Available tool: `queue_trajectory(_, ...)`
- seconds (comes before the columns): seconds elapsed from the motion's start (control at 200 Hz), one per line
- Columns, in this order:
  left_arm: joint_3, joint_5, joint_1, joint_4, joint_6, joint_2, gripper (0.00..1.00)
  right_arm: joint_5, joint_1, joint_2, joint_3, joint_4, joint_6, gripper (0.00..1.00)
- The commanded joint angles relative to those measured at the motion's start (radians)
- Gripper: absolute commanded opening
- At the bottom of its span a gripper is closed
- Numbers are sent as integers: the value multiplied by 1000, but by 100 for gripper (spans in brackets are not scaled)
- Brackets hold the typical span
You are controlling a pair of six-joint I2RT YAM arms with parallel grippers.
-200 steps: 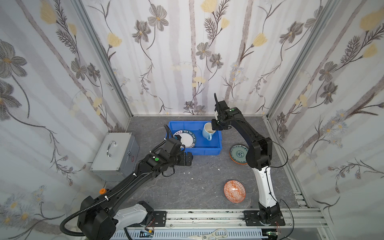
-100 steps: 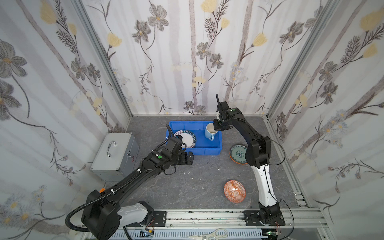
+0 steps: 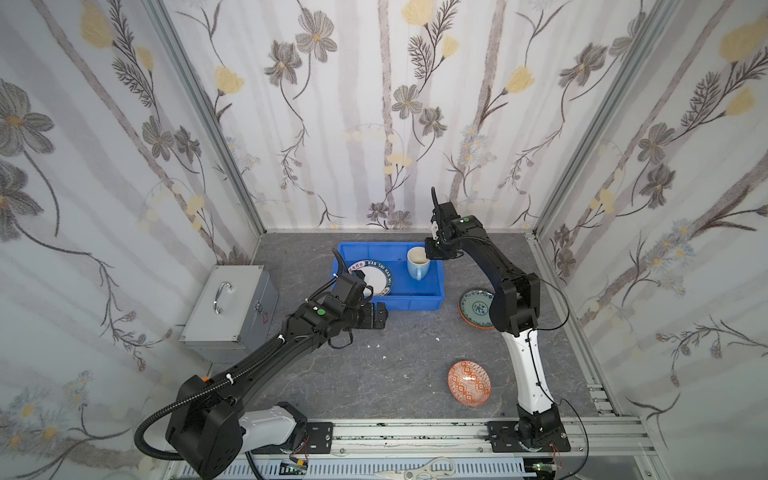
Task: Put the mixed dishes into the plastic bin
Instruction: 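Lower the mug into the bin beside the plates and open the right gripper, then raise the right gripper out of the bin and move it over the blue-patterned plate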
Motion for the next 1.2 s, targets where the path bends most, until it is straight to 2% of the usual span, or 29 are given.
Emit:
queue_trajectory(0.0,2,5,4,20,-6,-3,100,3,-2,-14,9,29,-10,29)
queue_trajectory(0.15,0,5,3,18,-3,-15,100,15,-1,-74,7,72,-1,40)
queue_trajectory(0.255,-3,-37,4,10,-17,-37,100,31,-2,-148,7,136,-3,46)
queue_trajectory(0.36,-5,-59,4,0,-22,-60,100,103,-5,-216,7,171,2,46)
queue_trajectory(0.475,-7,-46,3,-1,-31,-72,100,173,-24,-289,-44,153,25,40)
queue_trajectory(0.565,-1,-5,3,19,-34,-60,100,178,-43,-385,-208,172,40,34)
queue_trajectory(0.639,10,42,2,43,-37,-29,100,203,-53,-485,-408,221,49,29)
queue_trajectory(0.764,49,99,-26,76,-46,62,100,194,-88,-687,-764,360,89,29)
queue_trajectory(0.884,98,144,-83,129,-50,170,99,195,-145,-846,-1016,442,124,31)
queue_trajectory(1.079,235,218,-175,214,-43,413,98,168,-241,-952,-1268,521,155,32)
queue_trajectory(1.199,391,228,-235,181,-23,553,97,122,-304,-991,-1368,589,172,29)
